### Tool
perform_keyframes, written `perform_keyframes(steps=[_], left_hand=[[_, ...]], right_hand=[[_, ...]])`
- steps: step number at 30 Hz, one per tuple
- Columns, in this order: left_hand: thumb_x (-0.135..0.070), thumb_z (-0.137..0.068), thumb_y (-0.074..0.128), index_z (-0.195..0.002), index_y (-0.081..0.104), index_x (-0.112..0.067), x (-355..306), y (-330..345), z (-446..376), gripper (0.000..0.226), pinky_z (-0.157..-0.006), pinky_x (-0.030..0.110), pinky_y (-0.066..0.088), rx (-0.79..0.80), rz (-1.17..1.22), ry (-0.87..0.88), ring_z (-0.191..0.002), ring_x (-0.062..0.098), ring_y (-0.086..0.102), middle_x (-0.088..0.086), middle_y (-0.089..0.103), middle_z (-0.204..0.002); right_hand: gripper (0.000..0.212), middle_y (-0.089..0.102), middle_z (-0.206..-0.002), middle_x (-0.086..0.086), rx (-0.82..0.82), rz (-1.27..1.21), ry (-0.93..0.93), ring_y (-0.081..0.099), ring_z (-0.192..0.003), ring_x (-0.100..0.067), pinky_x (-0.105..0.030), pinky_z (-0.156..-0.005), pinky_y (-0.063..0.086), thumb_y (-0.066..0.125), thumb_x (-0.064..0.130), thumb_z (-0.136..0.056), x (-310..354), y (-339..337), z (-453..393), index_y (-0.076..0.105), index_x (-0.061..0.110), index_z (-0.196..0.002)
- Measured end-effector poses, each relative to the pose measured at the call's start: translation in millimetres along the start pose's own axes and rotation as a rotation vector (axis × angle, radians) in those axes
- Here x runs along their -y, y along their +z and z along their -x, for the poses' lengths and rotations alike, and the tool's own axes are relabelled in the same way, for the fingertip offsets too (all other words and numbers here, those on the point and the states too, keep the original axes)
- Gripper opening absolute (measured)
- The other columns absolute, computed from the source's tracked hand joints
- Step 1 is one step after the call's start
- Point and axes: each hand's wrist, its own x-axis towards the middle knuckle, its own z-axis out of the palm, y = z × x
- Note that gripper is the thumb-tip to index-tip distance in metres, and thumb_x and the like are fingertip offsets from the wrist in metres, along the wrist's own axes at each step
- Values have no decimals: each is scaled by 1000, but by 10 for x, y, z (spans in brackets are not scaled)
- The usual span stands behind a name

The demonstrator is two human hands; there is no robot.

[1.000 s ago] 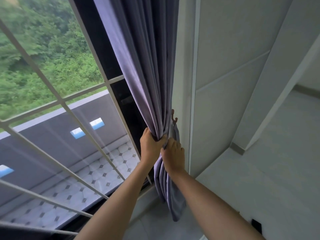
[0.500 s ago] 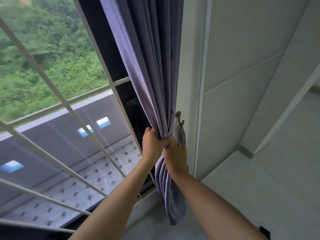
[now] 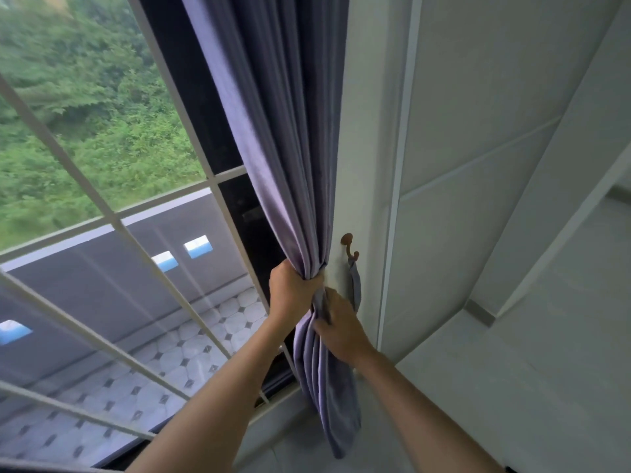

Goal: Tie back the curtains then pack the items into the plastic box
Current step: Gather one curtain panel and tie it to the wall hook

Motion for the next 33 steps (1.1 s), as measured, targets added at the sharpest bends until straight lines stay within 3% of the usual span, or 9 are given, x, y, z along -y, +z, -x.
perform_keyframes(steps=[2, 6, 9, 11, 14, 17, 22, 27, 33], left_hand=[[-14, -77, 74, -81, 63, -12, -5, -11, -26, 12, -51, 9, 44, 14, 7, -12, -64, 2, 58, -13, 60, -68], [-11, -77, 74, -76, 61, -13, -44, 60, 1, 13, -48, 6, 43, -2, 30, -14, -58, 0, 56, -12, 58, -64], [-11, -76, 74, -72, 61, -19, -50, 132, 33, 16, -51, 14, 50, -2, 62, -6, -57, 0, 58, -9, 62, -64], [-9, -75, 73, -66, 57, -25, -57, 156, 44, 25, -54, 22, 53, -1, 72, -12, -55, 1, 57, -7, 61, -63], [-8, -75, 72, -69, 61, -16, -74, 149, 54, 15, -55, 27, 54, 0, 80, -34, -59, 9, 60, -1, 64, -65], [-9, -76, 71, -75, 64, -7, -38, 109, 46, 8, -53, 24, 52, -9, 57, -25, -61, 12, 60, 0, 64, -66], [-10, -77, 71, -75, 61, -19, -5, 80, 70, 14, -55, 14, 52, 0, 80, -41, -63, 4, 60, -12, 62, -67], [-8, -75, 71, -76, 61, -15, -35, 95, 92, 12, -60, 27, 55, 27, 90, -30, -67, 13, 62, -8, 63, -69], [-11, -74, 70, -74, 62, -12, -4, 84, 100, 8, -55, 27, 53, 58, 87, -41, -64, 16, 62, 0, 65, -70]], right_hand=[[24, 62, -105, 5, -81, -166, 127, 59, -94, -10, -22, -78, 48, 43, 17, -95, -99, -149, -59, 56, 18, -115], [28, 55, -124, -6, -186, 198, 241, 49, -108, -12, -11, -71, 38, 45, 13, -89, -621, -263, -528, 53, 29, -110], [49, 34, -150, -7, 28, 261, 345, 33, -136, -30, -29, -103, 39, 50, 10, -85, -899, -223, -894, 51, 24, -132], [68, 32, -153, -5, 90, 275, 340, 35, -137, -29, -38, -113, 32, 47, 21, -80, -1133, -142, -1091, 34, 25, -146], [49, 59, -121, -10, -18, 262, 331, 61, -105, -30, -45, -91, 50, 52, 23, -81, -1207, -79, -1089, 52, 16, -129], [12, 62, -84, -4, -275, 221, 293, 62, -78, -26, -38, -73, 50, 50, 12, -86, -697, -233, -706, 60, 10, -93], [50, 64, -71, 2, -282, 45, 299, 63, -57, -8, -15, -51, 45, 59, 7, -87, -479, -387, -166, 36, 22, -129], [29, 57, -76, 8, -199, 112, 452, 50, -61, 0, -10, -45, 35, 68, 21, -83, -161, -505, 80, 58, 13, -109], [29, 56, -90, 5, -47, 178, 441, 46, -63, 5, -6, -44, 33, 68, 24, -84, 134, -500, 345, 52, 18, -107]])
